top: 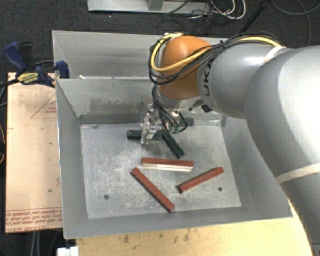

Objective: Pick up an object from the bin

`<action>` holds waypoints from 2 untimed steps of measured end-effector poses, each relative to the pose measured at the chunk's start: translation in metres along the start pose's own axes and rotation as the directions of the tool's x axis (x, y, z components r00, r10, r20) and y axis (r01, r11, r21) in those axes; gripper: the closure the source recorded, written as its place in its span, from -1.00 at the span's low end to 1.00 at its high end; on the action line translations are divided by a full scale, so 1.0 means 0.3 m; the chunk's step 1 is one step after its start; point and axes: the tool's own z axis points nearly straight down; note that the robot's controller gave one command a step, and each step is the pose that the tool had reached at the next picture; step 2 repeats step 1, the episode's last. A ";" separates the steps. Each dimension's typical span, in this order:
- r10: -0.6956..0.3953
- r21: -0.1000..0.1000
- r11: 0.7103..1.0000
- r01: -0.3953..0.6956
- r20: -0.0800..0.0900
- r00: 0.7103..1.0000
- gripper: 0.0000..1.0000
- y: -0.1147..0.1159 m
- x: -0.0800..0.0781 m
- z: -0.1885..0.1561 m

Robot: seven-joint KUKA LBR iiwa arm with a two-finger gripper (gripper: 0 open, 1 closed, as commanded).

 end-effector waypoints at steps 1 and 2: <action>0.000 0.006 1.000 0.000 -0.025 1.000 1.00 0.003 -0.006 -0.313; 0.000 0.006 1.000 0.000 -0.025 1.000 1.00 0.003 -0.006 -0.313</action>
Offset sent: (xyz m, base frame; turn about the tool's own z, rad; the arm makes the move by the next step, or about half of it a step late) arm -0.0001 0.0001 0.0469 -0.0001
